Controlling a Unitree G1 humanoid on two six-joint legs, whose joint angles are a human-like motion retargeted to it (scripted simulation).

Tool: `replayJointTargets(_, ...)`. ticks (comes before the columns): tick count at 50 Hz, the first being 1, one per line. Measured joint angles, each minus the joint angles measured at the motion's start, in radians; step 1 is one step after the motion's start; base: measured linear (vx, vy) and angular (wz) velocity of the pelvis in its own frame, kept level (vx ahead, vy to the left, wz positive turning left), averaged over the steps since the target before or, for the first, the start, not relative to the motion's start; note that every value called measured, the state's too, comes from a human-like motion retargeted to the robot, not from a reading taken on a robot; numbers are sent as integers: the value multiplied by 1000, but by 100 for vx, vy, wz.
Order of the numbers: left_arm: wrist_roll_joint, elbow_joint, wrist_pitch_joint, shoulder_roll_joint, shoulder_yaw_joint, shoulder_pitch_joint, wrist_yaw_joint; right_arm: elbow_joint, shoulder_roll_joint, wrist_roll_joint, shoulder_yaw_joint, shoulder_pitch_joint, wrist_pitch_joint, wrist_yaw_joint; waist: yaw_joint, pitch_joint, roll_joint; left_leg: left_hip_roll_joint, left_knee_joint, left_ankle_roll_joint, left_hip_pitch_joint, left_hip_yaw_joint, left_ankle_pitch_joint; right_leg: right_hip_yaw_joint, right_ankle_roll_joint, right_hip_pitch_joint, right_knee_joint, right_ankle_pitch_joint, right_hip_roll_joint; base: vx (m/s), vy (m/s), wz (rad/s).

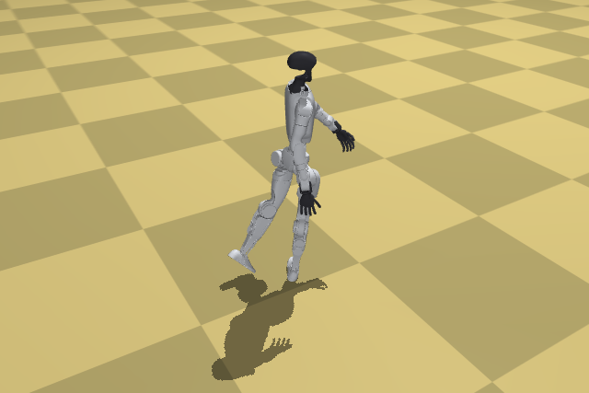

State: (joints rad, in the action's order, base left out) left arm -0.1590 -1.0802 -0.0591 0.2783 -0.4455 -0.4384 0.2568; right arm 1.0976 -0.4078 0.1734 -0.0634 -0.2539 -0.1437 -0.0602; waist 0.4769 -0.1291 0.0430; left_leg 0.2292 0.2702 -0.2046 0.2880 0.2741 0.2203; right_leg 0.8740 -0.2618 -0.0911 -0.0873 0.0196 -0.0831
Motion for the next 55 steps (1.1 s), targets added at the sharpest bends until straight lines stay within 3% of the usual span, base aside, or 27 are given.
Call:
replayJointTargets(18,102,-131,-7,54,50,79,-16,-32,-45,-28,-8,-12,13,-6,-27,-8,-10,-9,-98,-1,51,142,9,-65,0,11,3,44,-9,-1,4,11)
replayJointTargets(34,14,-116,-17,84,102,117,-74,-47,-45,-138,77,-17,11,-33,-102,-13,-45,-43,-48,43,-3,57,-18,-292,0,48,57,-7,48,2,9,86)
replayJointTargets(40,-42,-100,-26,89,111,188,-94,-21,-77,-188,82,37,4,-18,-122,-23,-39,-55,-53,72,-31,-27,-21,-400,0,74,75,-27,92,5,17,104)
replayJointTargets(45,-76,-86,-37,92,129,257,-92,68,-94,-230,91,122,-14,-14,-148,-62,-56,-24,-33,125,-111,-188,7,-496,0,123,78,-45,198,2,25,127)
replayJointTargets(50,-83,-89,-60,109,152,284,-90,142,-94,-271,162,215,-24,-53,-174,-65,-89,-72,155,182,-247,-422,10,-646,63,135,107,-74,262,5,14,175)
replayJointTargets(55,-125,-93,-63,117,189,273,-139,135,-99,-312,267,279,-6,-85,-225,-28,-129,-136,365,281,-404,-540,-211,-820,98,116,145,-108,311,7,12,200)
